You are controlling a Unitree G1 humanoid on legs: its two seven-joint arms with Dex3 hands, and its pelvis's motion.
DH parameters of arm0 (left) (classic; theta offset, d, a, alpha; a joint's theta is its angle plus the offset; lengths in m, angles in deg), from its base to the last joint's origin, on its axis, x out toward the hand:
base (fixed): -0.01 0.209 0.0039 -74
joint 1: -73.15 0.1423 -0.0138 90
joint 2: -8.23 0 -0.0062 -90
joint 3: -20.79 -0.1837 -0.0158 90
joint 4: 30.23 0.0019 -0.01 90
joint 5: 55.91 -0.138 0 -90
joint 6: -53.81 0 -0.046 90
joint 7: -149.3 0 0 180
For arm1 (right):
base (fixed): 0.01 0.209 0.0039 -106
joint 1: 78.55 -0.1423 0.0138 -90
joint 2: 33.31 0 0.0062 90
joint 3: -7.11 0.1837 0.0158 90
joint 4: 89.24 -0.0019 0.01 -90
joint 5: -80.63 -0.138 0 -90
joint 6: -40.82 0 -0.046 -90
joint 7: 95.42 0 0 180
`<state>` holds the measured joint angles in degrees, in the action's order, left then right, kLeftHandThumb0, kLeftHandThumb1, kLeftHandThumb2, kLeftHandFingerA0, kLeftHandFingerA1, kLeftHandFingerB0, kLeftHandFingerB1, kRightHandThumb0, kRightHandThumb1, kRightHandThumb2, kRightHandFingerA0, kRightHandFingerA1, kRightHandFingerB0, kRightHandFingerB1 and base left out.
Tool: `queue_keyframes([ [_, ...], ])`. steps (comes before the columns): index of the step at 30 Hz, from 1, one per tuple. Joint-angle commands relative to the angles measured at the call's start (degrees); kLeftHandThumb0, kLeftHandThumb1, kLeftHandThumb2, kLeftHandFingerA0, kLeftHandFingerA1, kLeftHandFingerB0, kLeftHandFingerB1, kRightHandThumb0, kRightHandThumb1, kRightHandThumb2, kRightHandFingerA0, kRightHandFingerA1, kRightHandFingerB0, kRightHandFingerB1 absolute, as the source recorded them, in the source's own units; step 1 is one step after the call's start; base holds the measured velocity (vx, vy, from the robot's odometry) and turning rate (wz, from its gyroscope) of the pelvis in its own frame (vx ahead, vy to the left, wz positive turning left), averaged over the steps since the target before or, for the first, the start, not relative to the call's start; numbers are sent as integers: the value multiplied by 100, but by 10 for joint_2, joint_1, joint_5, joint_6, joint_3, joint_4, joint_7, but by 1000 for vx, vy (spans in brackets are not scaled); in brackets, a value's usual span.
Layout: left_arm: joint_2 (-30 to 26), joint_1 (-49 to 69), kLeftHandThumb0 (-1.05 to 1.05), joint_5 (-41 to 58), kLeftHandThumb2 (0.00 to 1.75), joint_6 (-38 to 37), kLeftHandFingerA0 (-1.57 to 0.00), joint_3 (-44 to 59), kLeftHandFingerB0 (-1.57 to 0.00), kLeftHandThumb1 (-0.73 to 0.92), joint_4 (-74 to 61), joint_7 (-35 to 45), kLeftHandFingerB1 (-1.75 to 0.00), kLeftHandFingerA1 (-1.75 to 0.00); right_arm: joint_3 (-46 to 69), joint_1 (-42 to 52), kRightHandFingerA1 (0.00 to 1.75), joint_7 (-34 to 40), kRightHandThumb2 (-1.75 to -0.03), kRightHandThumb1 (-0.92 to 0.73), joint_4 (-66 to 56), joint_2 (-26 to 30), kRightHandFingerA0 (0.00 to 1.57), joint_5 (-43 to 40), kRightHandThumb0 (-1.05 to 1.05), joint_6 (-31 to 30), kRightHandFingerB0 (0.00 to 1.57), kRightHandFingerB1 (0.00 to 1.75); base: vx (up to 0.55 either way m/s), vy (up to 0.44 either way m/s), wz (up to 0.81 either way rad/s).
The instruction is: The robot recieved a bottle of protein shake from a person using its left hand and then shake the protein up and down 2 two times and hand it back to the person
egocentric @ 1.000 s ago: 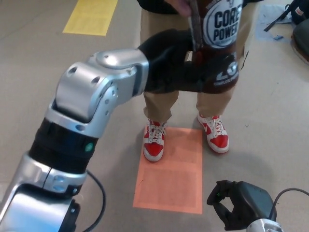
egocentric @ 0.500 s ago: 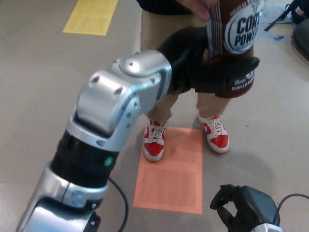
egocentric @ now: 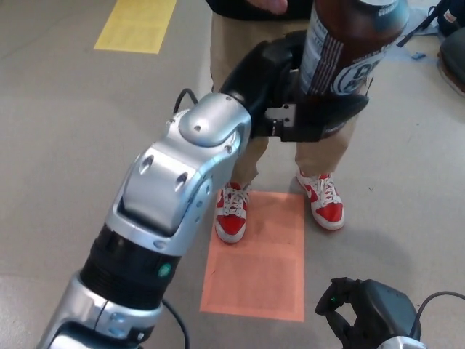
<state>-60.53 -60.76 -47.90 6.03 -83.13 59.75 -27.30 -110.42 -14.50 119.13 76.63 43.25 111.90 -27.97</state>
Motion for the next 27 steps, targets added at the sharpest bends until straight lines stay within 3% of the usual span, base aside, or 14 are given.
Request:
queue_keyframes([
  [1,-24,112,-23,-73,66,-165,-118,-3,-69,85,19,-52,-100,-72,-1,3,103,15,-114,-53,3,11,105,12,-48,11,88,87,0,0,0],
  [9,-56,214,-23,-71,66,-248,-110,20,-66,86,94,-35,-92,-70,17,1,101,-4,-109,-50,2,7,103,-6,-48,3,88,86,0,0,0],
  [10,-57,215,-24,-64,66,-245,-111,28,-67,85,105,-30,-93,-68,14,0,100,4,-109,-50,2,9,103,-2,-49,7,88,85,0,0,0],
  [11,-59,215,-22,-59,66,-240,-111,34,-67,86,112,-27,-94,-68,15,1,98,5,-97,-57,1,10,104,-2,-49,9,90,78,0,0,0],
  [14,-65,214,-20,-58,66,-236,-111,40,-67,86,121,-20,-95,-69,20,1,100,4,-108,-51,1,10,103,-4,-50,11,89,84,0,0,0],
  [15,-69,212,-18,-55,66,-237,-111,43,-68,86,128,-11,-95,-69,21,0,99,8,-97,-56,2,9,106,-4,-49,11,93,80,0,0,0],
  [16,-72,210,-18,-53,66,-237,-111,46,-68,86,132,-7,-94,-69,22,0,101,10,-109,-50,2,8,105,-2,-48,10,91,86,0,0,0],
  [20,-73,203,-20,-46,66,-235,-113,58,-73,85,147,-4,-95,-69,17,-2,91,12,-104,-55,4,10,107,7,-49,6,92,82,0,0,0],
  [23,-70,195,-20,-42,66,-227,-114,70,-73,85,162,0,-97,-69,19,-2,94,9,-108,-53,4,9,106,6,-48,4,93,84,0,0,0],
  [24,-73,196,-21,-43,66,-221,-115,70,-74,84,156,2,-93,-67,20,3,100,10,-114,-51,4,8,105,5,-47,6,93,88,0,0,0],
  [26,-74,160,-19,-35,64,-205,-114,89,-73,84,120,-4,-92,-69,20,3,98,9,-113,-52,3,8,104,6,-50,11,92,87,0,0,0],
  [27,-75,142,-24,-30,66,-192,-113,98,-72,84,104,-7,-83,-66,20,2,95,9,-113,-52,3,8,102,6,-51,11,92,86,0,0,0],
])
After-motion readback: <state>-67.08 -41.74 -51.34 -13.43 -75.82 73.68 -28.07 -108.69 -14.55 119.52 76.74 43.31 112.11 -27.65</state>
